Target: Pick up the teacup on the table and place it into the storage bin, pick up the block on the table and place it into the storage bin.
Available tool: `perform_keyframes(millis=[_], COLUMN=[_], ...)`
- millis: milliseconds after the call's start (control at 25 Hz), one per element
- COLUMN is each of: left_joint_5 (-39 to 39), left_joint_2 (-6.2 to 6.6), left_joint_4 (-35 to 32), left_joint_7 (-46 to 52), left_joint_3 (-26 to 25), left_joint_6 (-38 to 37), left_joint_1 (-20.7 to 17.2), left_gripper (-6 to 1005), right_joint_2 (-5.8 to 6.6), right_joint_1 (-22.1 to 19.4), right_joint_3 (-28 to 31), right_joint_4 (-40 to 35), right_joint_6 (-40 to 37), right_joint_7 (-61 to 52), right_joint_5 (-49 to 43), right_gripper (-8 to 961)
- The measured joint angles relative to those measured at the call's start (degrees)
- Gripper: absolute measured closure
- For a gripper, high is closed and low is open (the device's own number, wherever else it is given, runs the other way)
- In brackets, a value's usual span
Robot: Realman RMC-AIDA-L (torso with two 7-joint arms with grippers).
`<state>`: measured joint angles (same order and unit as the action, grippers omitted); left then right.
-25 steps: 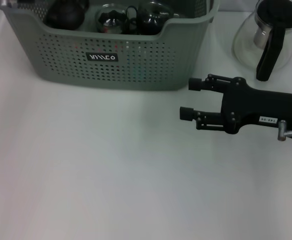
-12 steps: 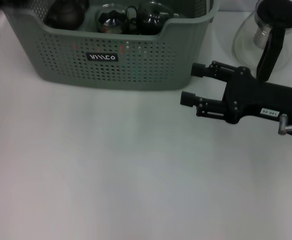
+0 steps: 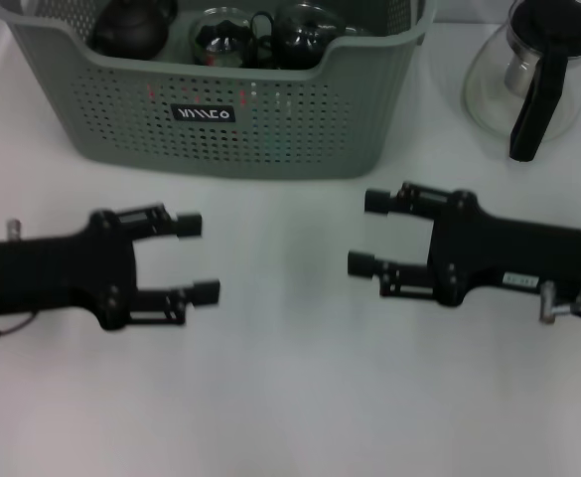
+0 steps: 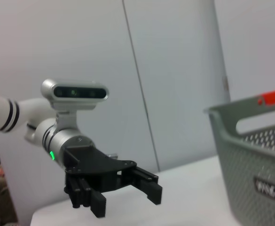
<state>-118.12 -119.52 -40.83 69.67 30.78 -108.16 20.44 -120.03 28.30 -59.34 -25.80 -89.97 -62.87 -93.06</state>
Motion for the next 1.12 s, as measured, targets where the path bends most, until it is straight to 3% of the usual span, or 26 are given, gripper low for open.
perform_keyframes(millis=[400,1120], left_joint_5=[-6.04,-5.93], left_joint_2=[-1.03,-1.27], left_joint_4=[2.43,2.52], left_joint_7=[-6.20,-7.47], left_joint_3=[3.68,2.43], left_joint_6=[2.87,3.03], left_joint_1=[1.22,0.74], left_gripper=[175,175], right_joint_2=[-0.20,-0.12], right_joint_1=[-0.09,-0.10], right_joint_3=[0.28,-0.03], right_joint_4=[3.81,3.83], right_joint_6=[0.32,0.42], right_joint_7=[7.13,7.15], right_joint_5=[-4.07,-4.15], right_gripper=[136,136])
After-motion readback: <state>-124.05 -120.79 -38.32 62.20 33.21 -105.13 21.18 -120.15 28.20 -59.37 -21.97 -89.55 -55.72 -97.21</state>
